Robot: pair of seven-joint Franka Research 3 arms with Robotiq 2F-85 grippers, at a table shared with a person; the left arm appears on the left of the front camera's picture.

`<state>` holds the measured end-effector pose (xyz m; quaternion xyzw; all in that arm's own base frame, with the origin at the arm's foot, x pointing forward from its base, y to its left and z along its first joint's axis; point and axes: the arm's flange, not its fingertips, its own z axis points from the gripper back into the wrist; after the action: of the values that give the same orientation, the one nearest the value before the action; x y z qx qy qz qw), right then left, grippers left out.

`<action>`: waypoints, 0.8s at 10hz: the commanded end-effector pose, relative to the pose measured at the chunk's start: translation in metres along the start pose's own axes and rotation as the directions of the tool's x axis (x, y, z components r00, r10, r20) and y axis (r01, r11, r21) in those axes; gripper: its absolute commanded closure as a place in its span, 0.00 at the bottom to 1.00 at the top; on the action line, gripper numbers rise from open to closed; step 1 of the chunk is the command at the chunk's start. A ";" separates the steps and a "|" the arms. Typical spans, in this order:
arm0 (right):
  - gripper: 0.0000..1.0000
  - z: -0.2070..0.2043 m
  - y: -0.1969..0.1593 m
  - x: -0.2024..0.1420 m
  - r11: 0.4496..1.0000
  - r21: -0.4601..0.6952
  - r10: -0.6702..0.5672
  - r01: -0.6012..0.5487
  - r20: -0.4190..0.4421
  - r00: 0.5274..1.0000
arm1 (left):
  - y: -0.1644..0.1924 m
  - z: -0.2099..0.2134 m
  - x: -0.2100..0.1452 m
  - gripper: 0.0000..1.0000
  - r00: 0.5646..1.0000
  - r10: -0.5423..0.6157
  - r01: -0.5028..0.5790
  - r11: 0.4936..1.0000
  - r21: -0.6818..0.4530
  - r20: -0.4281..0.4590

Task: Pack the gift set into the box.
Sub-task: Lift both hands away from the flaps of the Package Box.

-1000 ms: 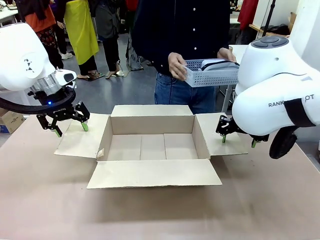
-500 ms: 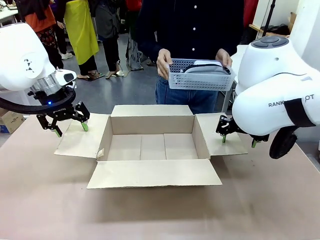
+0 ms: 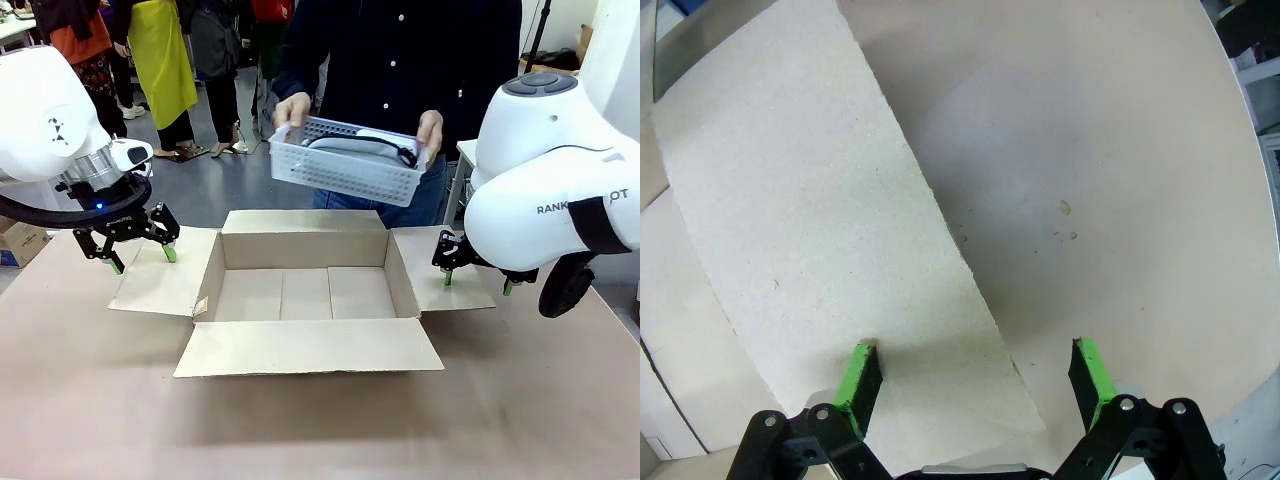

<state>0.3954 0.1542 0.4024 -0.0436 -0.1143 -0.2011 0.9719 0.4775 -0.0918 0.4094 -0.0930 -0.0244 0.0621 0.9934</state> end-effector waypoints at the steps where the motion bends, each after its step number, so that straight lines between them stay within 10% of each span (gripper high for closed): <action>1: 0.00 0.004 0.001 0.002 1.000 -0.014 -0.009 0.009 0.004 1.000 | 0.000 0.000 -0.001 0.00 1.000 0.015 -0.015 1.000 0.006 0.009; 8: 0.00 0.004 0.001 0.002 1.000 -0.014 -0.009 0.009 0.004 1.000 | 0.000 0.000 -0.001 0.00 1.000 0.015 -0.015 1.000 0.006 0.009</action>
<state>0.3954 0.1542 0.4023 -0.0437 -0.1143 -0.2012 0.9719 0.4775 -0.0918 0.4094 -0.0930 -0.0244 0.0621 0.9934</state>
